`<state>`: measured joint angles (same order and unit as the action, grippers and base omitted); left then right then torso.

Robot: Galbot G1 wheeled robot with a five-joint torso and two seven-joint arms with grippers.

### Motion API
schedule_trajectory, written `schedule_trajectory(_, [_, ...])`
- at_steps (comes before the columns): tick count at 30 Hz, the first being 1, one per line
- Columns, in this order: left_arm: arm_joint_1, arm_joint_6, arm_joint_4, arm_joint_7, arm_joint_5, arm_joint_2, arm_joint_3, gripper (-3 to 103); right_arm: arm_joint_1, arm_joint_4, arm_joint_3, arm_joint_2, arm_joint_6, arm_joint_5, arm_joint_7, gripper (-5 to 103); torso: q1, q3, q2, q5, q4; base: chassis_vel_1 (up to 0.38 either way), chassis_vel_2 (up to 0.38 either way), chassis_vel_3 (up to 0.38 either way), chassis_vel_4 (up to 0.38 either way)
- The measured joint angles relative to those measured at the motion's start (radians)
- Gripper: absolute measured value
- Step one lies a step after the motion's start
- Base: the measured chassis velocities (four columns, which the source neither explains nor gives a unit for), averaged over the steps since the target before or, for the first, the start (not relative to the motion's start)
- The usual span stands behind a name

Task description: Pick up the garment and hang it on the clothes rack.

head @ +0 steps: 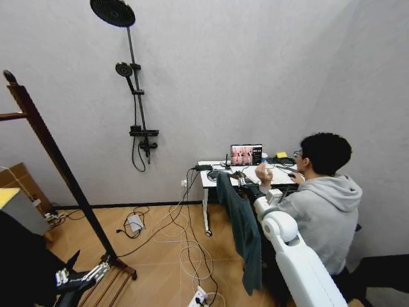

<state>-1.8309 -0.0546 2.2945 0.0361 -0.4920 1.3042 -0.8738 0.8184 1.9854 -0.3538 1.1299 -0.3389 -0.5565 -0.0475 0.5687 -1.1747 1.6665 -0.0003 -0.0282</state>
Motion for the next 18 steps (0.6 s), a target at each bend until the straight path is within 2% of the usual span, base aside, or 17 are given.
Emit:
schedule_trajectory(3, [0.000,0.000,0.000,0.000,0.000,0.000,0.000,100,-0.035,0.025,0.104,-0.039,-0.010,-0.056,-0.006,9,0.000,0.000,0.000,0.0002,-0.0001,0.082,0.080,0.087,0.056])
schedule_trajectory(5, [0.000,0.000,0.000,0.000,0.000,0.000,0.000,100,-0.055,0.021,0.135,-0.043,-0.010,-0.063,-0.003,9,0.000,0.000,0.000,0.0000,-0.0001,0.096,0.082,0.086,0.070])
schedule_trajectory(7, [0.000,0.000,0.000,0.000,0.000,0.000,0.000,100,-0.084,0.006,0.171,-0.041,-0.009,-0.064,0.005,9,0.000,0.000,0.000,0.0000,-0.0003,0.093,0.098,0.108,0.092])
schedule_trajectory(10, [0.000,0.000,0.000,0.000,0.000,0.000,0.000,100,-0.170,-0.044,0.257,0.008,-0.008,-0.066,0.012,9,0.000,0.000,0.000,0.0003,0.0003,0.099,0.100,0.116,0.093])
schedule_trajectory(14, [0.000,0.000,0.000,0.000,0.000,0.000,0.000,100,-0.236,-0.071,0.304,0.032,-0.025,-0.081,0.008,9,0.000,0.000,0.000,0.0000,0.0003,0.122,0.112,0.130,0.115])
schedule_trajectory(18, [0.000,0.000,0.000,0.000,0.000,0.000,0.000,100,-0.279,-0.078,0.319,0.027,-0.049,-0.110,0.005,9,0.000,0.000,0.000,0.0002,0.0000,0.141,0.125,0.131,0.131])
